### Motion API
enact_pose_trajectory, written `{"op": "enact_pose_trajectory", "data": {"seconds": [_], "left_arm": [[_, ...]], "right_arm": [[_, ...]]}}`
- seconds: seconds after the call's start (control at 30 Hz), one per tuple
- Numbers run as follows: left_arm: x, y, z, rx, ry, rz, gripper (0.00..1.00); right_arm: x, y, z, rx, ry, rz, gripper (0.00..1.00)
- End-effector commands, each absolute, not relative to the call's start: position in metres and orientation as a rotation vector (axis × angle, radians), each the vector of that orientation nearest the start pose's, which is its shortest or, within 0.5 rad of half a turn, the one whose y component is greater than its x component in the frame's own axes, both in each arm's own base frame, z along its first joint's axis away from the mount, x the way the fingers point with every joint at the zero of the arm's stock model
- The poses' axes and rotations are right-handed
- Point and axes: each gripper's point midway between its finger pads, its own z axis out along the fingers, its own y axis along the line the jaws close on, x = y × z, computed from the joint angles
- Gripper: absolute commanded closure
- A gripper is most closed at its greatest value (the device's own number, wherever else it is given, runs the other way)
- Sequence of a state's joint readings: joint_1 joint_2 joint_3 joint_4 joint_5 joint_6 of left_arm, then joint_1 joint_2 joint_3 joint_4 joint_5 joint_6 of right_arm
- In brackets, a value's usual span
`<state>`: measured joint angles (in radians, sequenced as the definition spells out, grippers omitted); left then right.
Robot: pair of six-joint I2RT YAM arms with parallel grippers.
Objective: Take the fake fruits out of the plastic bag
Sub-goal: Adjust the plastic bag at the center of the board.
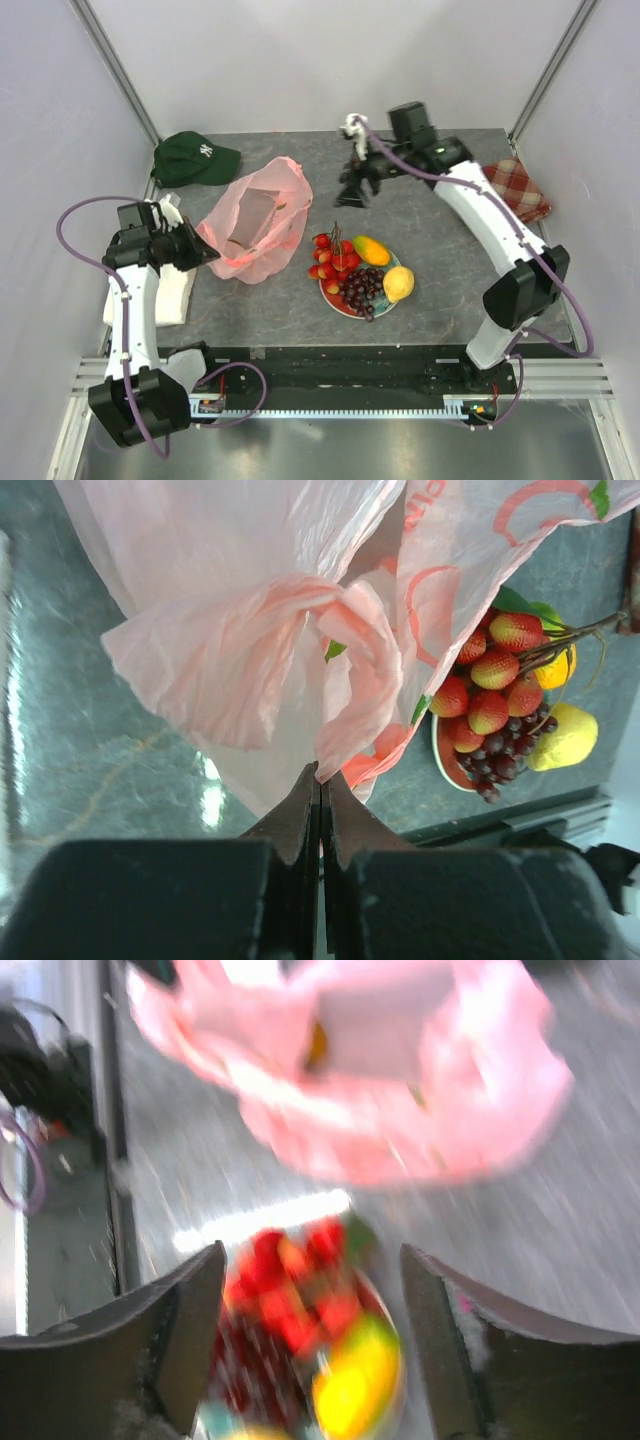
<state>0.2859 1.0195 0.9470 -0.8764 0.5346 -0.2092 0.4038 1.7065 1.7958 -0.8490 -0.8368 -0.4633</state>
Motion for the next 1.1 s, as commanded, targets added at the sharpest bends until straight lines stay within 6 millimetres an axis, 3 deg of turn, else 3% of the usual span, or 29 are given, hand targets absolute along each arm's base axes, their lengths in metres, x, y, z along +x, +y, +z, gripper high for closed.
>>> {"op": "enact_pose_trajectory", "data": {"seconds": [0.0,0.03,0.07,0.1,0.13,0.17,0.2,0.23,0.27,0.33,0.37,0.4,0.53,0.73,0.93,1.07], "left_arm": [[0.222,-0.046,0.171,-0.592,2.468,-0.775,0.98],[0.220,-0.046,0.168,-0.621,2.481,-0.778,0.98],[0.217,-0.048,0.163,-0.649,2.496,-0.790,0.98],[0.215,-0.050,0.160,-0.669,2.503,-0.803,0.98],[0.214,-0.051,0.156,-0.696,2.515,-0.814,0.98],[0.209,-0.053,0.149,-0.743,2.533,-0.833,0.98],[0.207,-0.055,0.146,-0.764,2.539,-0.847,0.98],[0.204,-0.057,0.143,-0.779,2.545,-0.856,0.98],[0.199,-0.059,0.135,-0.803,2.562,-0.865,0.98],[0.193,-0.058,0.128,-0.819,2.582,-0.847,0.98],[0.191,-0.058,0.127,-0.808,2.584,-0.833,0.98],[0.190,-0.057,0.128,-0.804,2.588,-0.821,0.98],[0.190,-0.052,0.132,-0.759,2.596,-0.774,0.98],[0.188,-0.039,0.132,-0.720,2.627,-0.652,0.98],[0.185,-0.033,0.138,-0.712,2.629,-0.592,0.98],[0.184,-0.030,0.135,-0.704,2.656,-0.574,0.98]], "right_arm": [[0.332,0.374,0.297,-1.213,1.703,1.016,0.27],[0.329,0.389,0.303,-1.252,1.647,0.999,0.29],[0.333,0.404,0.287,-1.290,1.652,0.976,0.32],[0.317,0.428,0.281,-1.344,1.629,0.977,0.40],[0.317,0.443,0.289,-1.351,1.596,0.963,0.42],[0.319,0.461,0.267,-1.373,1.626,0.980,0.44],[0.307,0.480,0.263,-1.397,1.613,0.990,0.47],[0.308,0.494,0.274,-1.384,1.576,0.989,0.48],[0.310,0.509,0.259,-1.397,1.578,0.985,0.49],[0.303,0.531,0.260,-1.418,1.529,0.947,0.52],[0.305,0.540,0.240,-1.434,1.557,0.925,0.55],[0.302,0.545,0.233,-1.448,1.554,0.904,0.55],[0.311,0.543,0.187,-1.495,1.625,0.786,0.56],[0.291,0.526,0.138,-1.633,1.696,0.689,0.49],[0.282,0.528,0.108,-1.709,1.706,0.630,0.51],[0.296,0.547,0.106,-1.625,1.707,0.603,0.38]]}}
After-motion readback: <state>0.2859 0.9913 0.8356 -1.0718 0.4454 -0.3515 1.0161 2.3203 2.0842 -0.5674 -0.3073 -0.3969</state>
